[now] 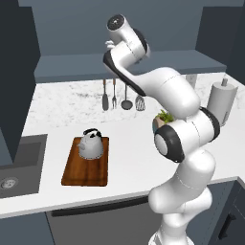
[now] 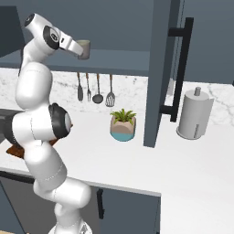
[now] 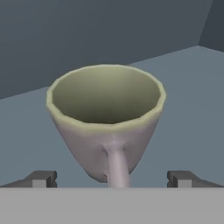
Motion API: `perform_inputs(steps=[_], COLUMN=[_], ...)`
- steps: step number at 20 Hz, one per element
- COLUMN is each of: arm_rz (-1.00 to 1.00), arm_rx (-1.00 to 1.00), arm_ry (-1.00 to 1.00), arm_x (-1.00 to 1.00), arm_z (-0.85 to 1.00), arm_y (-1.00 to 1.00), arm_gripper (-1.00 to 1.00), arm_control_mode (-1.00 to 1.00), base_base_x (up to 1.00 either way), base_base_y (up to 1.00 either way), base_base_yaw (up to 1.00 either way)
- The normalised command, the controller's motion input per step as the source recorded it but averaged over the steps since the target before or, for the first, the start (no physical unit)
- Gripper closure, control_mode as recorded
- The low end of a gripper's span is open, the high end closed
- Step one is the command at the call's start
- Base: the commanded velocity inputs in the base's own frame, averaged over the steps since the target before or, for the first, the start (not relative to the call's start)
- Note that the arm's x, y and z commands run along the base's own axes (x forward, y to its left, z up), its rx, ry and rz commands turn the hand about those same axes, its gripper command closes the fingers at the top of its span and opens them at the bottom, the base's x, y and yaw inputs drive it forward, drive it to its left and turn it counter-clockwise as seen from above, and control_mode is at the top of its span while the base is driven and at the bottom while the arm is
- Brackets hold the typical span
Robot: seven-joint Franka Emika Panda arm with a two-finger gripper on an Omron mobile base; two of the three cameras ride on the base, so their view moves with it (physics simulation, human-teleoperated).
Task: Pick the kettle from the counter and place it on the tray. Then pick the mug from the cabinet and place it on the tray. Then close the cabinet doors.
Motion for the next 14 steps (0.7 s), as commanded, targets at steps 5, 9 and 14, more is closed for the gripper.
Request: perform_inputs(steps=[5, 9, 14], arm_rz=[-0.03, -0.06, -0.07], arm_rx=[0.00, 0.00, 0.00], arm_ry=[0.00, 0.00, -0.01], arm_x=[0.06, 0.00, 0.00], arm_z=[0.00, -0.06, -0.12], arm_y=[0.00, 0.00, 0.00], arm_gripper=[1.00, 1.00, 1.00], arm_control_mode=[-1.00, -1.00, -1.00], base_base_x=[0.00, 0.00, 0.00], base_base_y=[0.00, 0.00, 0.00], base_base_yaw=[0.00, 0.00, 0.00])
